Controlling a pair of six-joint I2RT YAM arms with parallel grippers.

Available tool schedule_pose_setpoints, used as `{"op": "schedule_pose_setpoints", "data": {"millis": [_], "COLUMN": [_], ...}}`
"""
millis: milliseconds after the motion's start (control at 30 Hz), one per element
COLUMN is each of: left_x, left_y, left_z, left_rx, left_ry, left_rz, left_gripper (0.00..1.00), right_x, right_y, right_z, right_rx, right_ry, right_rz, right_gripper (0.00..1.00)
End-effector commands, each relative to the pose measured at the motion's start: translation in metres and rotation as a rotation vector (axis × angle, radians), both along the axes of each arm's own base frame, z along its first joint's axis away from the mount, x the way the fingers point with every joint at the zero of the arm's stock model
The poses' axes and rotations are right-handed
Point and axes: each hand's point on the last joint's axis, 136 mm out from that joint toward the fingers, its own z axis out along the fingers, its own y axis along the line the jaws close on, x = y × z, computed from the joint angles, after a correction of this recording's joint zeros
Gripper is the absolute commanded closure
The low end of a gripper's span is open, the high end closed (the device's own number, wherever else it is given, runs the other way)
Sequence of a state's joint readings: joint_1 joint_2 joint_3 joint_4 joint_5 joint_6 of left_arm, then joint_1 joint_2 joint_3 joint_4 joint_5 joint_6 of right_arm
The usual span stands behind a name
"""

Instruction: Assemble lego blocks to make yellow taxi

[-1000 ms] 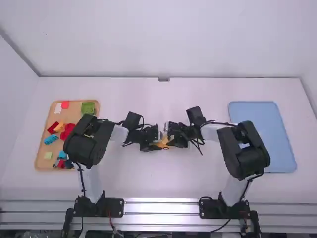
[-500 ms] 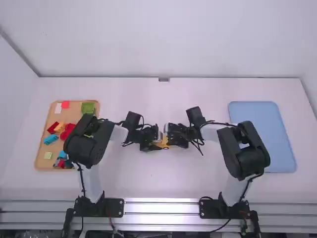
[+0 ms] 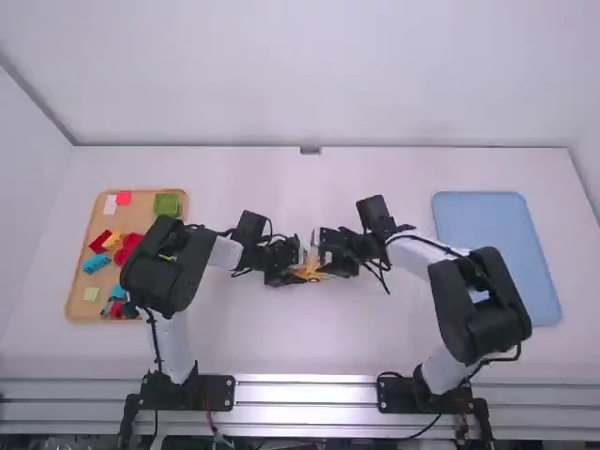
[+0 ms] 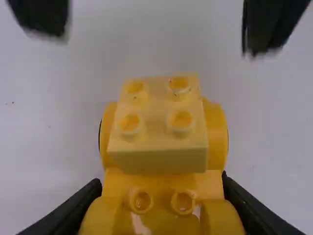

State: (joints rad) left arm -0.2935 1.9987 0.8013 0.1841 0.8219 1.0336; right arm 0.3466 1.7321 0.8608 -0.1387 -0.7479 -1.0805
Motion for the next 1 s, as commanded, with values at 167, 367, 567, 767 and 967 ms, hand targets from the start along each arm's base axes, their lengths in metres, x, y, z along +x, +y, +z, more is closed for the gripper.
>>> {"op": "schedule_pose_setpoints", "data": {"millis": [167, 367, 567, 767, 967], "left_x": [-0.038, -0.038, -0.038, -0.035, -0.028], "left_y": [0.043, 0.043, 0.043, 0.042, 0.041], "left_z": [-0.072, -0.072, -0.073, -0.072, -0.070], "left_rx": [0.278, 0.277, 0.280, 0.275, 0.260], "left_ry": [0.197, 0.195, 0.194, 0.186, 0.194], "left_rz": [0.119, 0.119, 0.120, 0.121, 0.159], "left_gripper": [0.51, 0.52, 0.53, 0.54, 0.52], "right_x": [0.001, 0.004, -0.014, -0.014, -0.016], "right_y": [0.003, 0.006, 0.005, 0.000, 0.014], "right_z": [0.006, -0.037, -0.063, -0.076, -0.074], "right_rx": [0.045, 0.013, -0.083, -0.234, -0.238], "right_ry": [-0.004, 0.122, 0.183, 0.151, 0.105], "right_rz": [0.025, -0.043, -0.029, -0.081, -0.052], "right_gripper": [1.00, 1.00, 1.00, 1.00, 0.96]}}
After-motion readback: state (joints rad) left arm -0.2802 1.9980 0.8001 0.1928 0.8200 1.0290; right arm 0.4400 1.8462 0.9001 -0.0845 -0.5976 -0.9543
